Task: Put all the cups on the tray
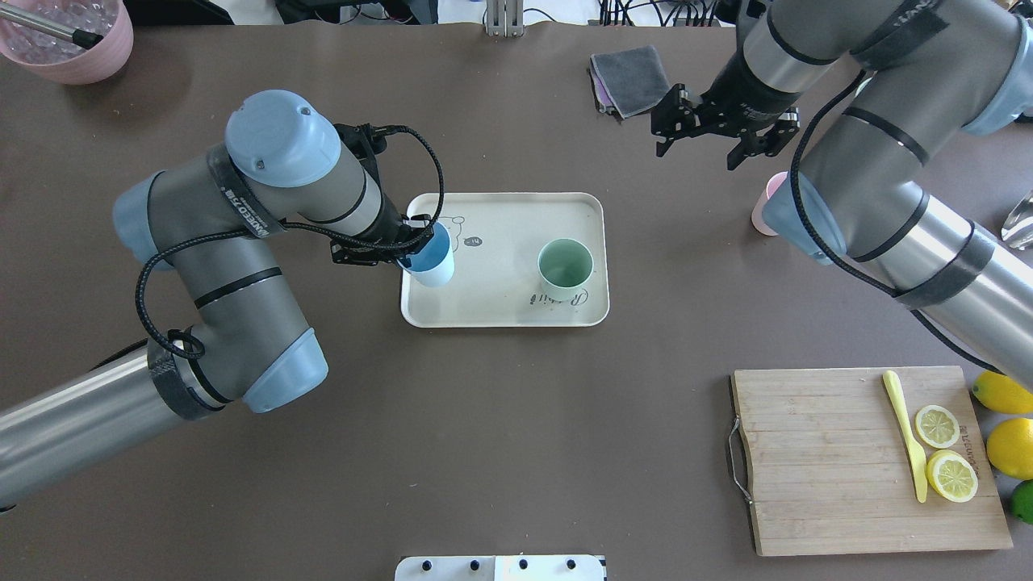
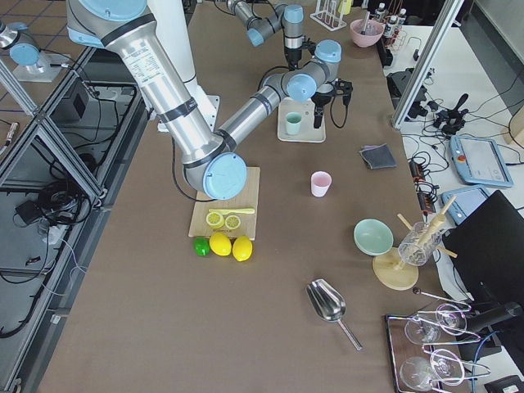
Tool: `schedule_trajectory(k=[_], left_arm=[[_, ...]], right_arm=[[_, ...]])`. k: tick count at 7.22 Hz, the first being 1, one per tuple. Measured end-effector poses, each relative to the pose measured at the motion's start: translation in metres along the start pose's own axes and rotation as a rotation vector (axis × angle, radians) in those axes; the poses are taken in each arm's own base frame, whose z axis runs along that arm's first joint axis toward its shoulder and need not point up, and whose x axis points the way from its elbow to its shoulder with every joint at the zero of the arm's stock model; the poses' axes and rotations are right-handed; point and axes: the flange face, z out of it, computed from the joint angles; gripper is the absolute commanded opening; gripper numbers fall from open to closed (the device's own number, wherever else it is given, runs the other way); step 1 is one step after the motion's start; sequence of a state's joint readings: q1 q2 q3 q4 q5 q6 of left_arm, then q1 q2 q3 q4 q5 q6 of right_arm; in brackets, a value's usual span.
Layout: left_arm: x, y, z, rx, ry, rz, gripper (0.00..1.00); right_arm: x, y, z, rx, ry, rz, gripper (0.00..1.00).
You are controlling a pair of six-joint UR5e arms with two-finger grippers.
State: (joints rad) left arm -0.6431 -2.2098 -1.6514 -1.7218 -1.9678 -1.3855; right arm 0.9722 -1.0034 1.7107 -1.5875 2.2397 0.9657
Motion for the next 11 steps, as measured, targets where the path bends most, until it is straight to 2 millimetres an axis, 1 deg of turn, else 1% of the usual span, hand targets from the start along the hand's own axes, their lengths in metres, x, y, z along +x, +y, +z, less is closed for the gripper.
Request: schedule_trajectory(k=[1, 2, 3, 4, 5, 7, 8, 10, 11], left_arm=[[0.006, 0.004, 0.009, 0.005, -0.010, 0.003, 0.00], [0.010, 0.009, 0.016, 0.005, -0.017, 0.007, 0.00], [0.013, 0.014, 0.023, 0.007, -0.025, 0.013, 0.00], [0.014, 0.019, 0.029, 0.013, -0.032, 0.018, 0.76], [0.018, 0.022, 0.030, 0.016, -0.030, 0.024, 0.98], [0.027, 0.024, 0.024, 0.022, -0.014, 0.032, 0.98], [0.030, 0.023, 0.019, 0.026, -0.005, 0.034, 0.98], [0.031, 0.010, -0.003, 0.045, 0.011, 0.032, 0.98], [0.029, 0.001, -0.015, 0.048, 0.011, 0.031, 0.98]], right_arm=[[0.038, -0.013, -0.005, 0.004, 0.025, -0.027, 1.00], [0.077, -0.020, -0.006, 0.004, 0.050, -0.041, 1.00], [0.112, -0.024, -0.001, -0.001, 0.077, -0.050, 1.00], [0.138, -0.027, 0.007, -0.012, 0.105, -0.058, 1.00], [0.156, -0.030, 0.015, -0.022, 0.126, -0.057, 1.00], [0.179, -0.041, 0.033, -0.025, 0.149, -0.046, 1.00], [0.190, -0.047, 0.046, -0.018, 0.149, -0.048, 1.00], [0.206, -0.056, 0.066, -0.011, 0.144, -0.052, 1.00], [0.210, -0.055, 0.072, -0.013, 0.142, -0.051, 1.00]])
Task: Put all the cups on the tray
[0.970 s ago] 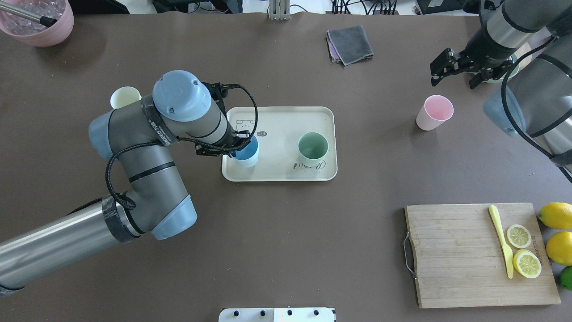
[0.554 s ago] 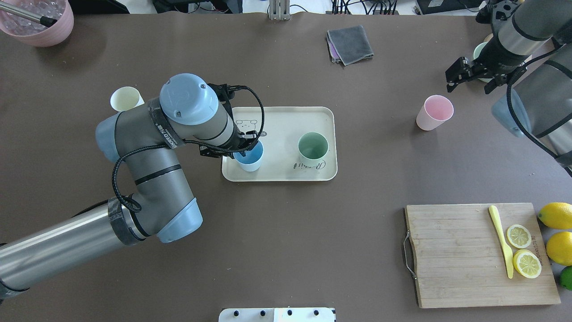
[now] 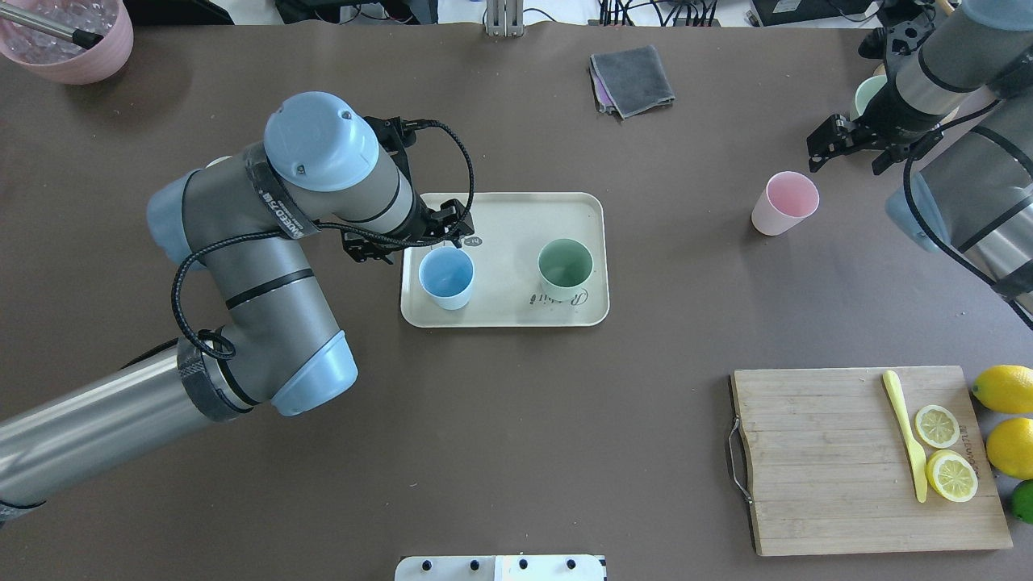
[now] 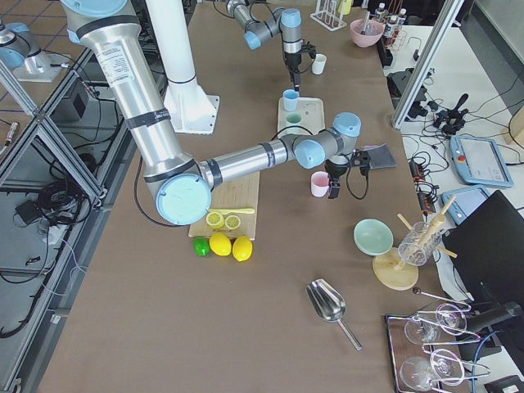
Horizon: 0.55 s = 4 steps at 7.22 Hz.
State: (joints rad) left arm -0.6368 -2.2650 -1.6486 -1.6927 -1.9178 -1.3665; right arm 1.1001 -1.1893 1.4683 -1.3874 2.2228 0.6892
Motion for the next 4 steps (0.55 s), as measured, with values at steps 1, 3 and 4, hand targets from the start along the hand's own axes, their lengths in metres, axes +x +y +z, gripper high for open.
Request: schedule_trajectory(k=[1, 3, 4], left_arm=[[-0.003, -0.008, -0.008, -0.001, 0.001, 0.005, 0.98], [-0.009, -0.022, -0.021, -0.004, -0.002, 0.020, 0.98], [-0.013, -0.028, -0.031, -0.008, -0.007, 0.029, 0.98]], right_arm=[[0.000, 0.003, 0.005, -0.004, -0.004, -0.004, 1.00], [-0.006, 0.015, 0.025, -0.011, -0.013, -0.014, 1.00], [-0.007, 0.022, 0.032, -0.012, -0.018, -0.014, 0.65]])
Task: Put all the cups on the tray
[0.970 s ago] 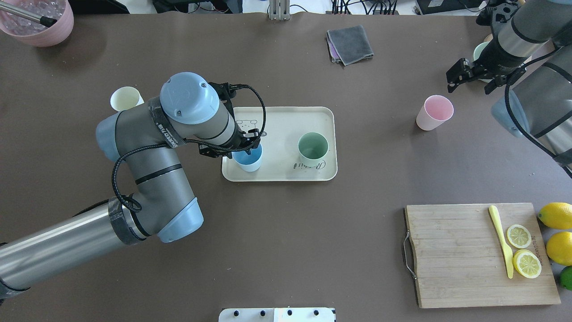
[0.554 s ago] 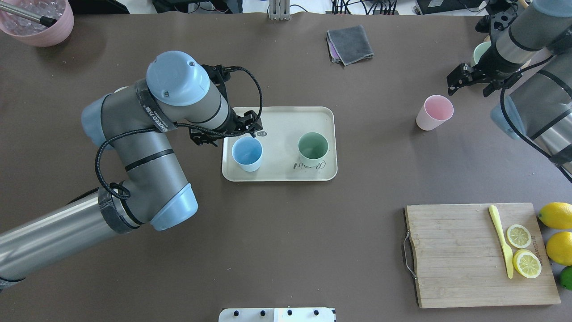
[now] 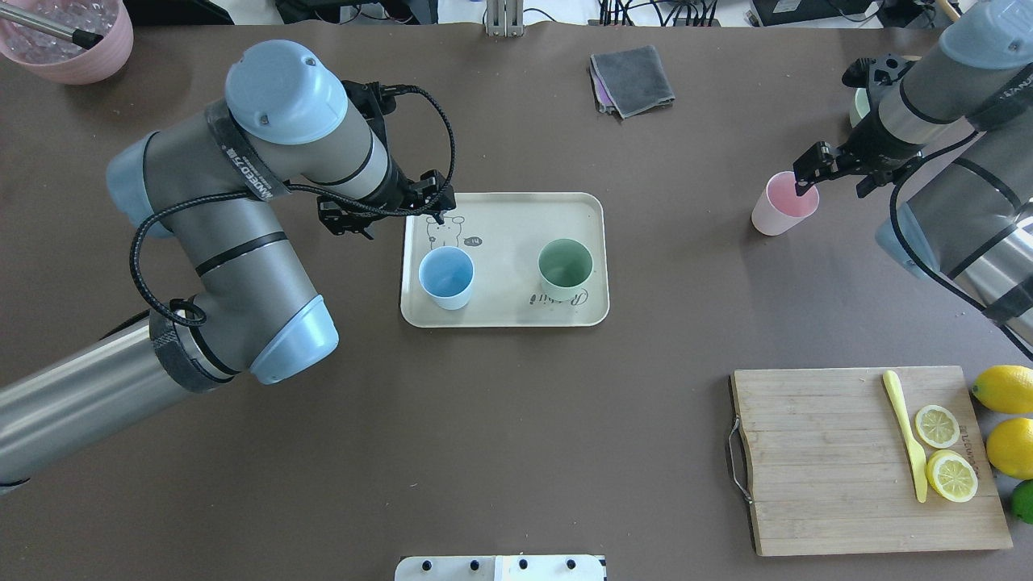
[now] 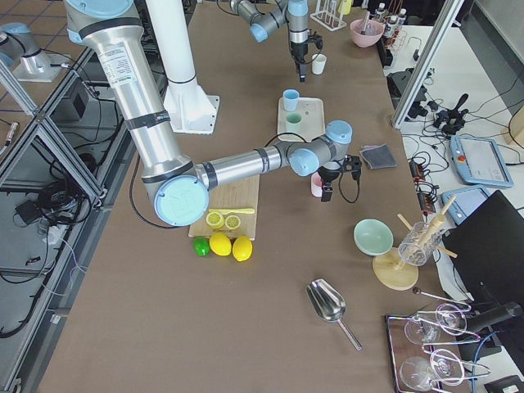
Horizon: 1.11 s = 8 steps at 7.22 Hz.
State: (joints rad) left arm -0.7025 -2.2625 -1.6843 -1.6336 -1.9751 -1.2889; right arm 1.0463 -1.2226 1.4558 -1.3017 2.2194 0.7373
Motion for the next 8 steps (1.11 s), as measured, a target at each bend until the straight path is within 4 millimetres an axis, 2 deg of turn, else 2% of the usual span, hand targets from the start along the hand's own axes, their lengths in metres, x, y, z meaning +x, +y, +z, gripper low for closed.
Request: schedule_trajectory(k=[1, 3, 5, 7, 8], left_arm=[[-0.005, -0.006, -0.013, 0.000, -0.005, 0.012, 0.98], [-0.017, -0.019, -0.038, 0.001, -0.004, 0.021, 0.98], [-0.050, -0.049, -0.065, 0.003, -0.012, 0.065, 0.98], [-0.093, -0.088, -0.093, -0.001, -0.035, 0.130, 0.98], [-0.117, -0.100, -0.094, -0.004, -0.055, 0.166, 0.98]], right_arm=[[-0.001, 0.005, 0.006, -0.002, -0.003, 0.001, 0.01], [-0.011, 0.012, 0.016, -0.006, 0.001, -0.017, 0.00], [-0.031, 0.014, 0.013, -0.002, -0.015, -0.039, 0.00], [-0.038, 0.012, -0.017, -0.003, -0.081, -0.032, 0.00], [-0.046, 0.009, -0.036, -0.004, -0.118, -0.022, 0.00]])
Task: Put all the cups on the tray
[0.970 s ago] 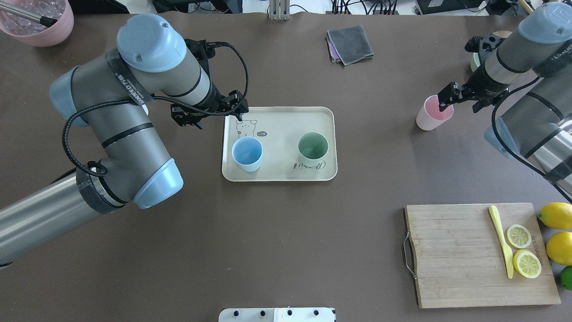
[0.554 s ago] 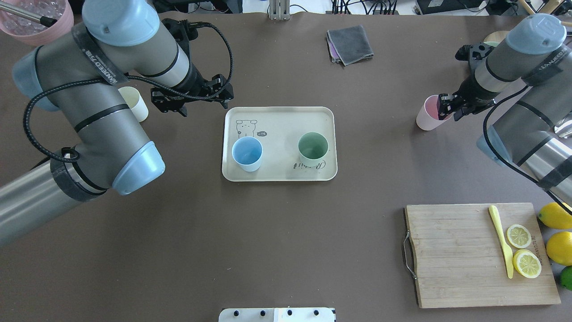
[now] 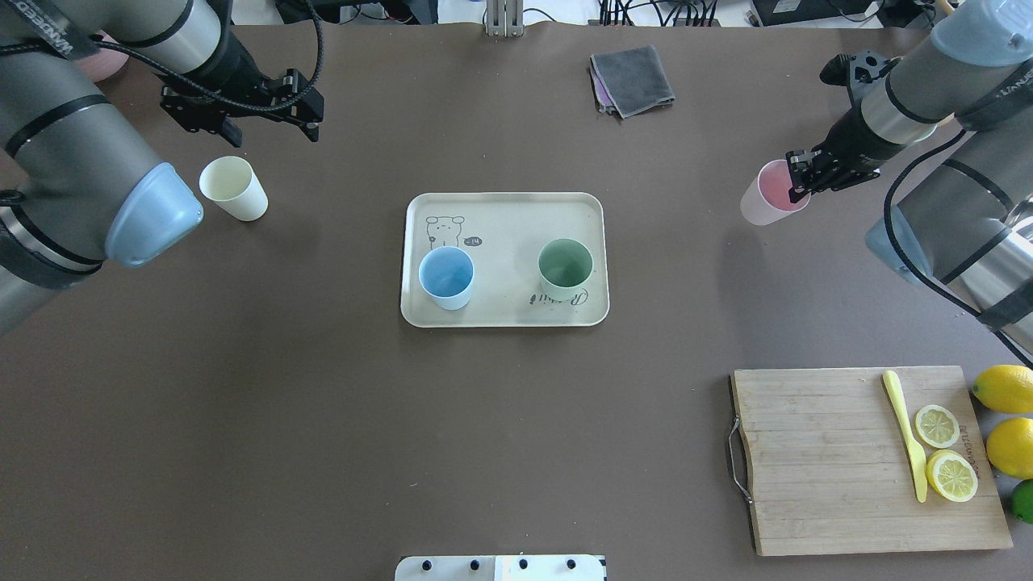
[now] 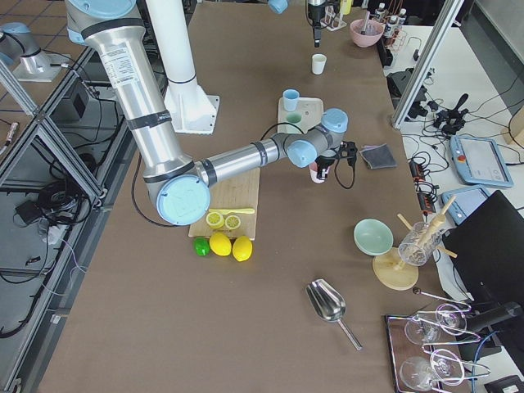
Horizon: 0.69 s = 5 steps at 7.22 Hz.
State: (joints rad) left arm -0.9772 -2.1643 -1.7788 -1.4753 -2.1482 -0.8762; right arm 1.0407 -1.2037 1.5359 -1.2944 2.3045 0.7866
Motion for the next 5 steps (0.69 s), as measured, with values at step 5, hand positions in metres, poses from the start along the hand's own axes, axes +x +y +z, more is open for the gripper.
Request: schedule_trajectory(k=[5], left_arm=[[-0.121, -0.032, 0.086, 0.005, -0.048, 0.166, 0.98]], right_arm=[[-0.155, 0.000, -0.019, 0.012, -0.041, 0.105, 0.00]])
